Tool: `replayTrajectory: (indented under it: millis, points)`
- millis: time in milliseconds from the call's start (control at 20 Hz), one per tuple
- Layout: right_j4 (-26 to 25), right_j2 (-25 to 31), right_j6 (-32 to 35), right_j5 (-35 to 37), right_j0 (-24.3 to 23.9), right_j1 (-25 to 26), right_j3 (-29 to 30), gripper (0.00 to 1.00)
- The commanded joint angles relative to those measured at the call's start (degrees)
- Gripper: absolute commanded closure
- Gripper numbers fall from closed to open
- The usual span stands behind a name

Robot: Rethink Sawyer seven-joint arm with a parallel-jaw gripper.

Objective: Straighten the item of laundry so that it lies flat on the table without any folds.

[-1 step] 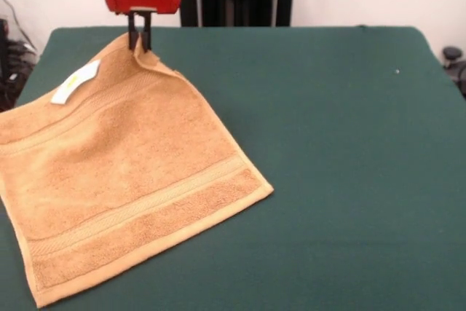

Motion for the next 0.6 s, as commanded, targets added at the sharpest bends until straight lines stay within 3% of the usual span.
replayTrajectory:
  millis: [50, 600]
  points:
    - [-1.96, -1.49, 6.96, -3.65, 4.11, 1.73, 7.81, 1.00]
    - [1.53, -2.83, 9.08, -7.39, 5.97, 3.53, 8.01, 1.00]
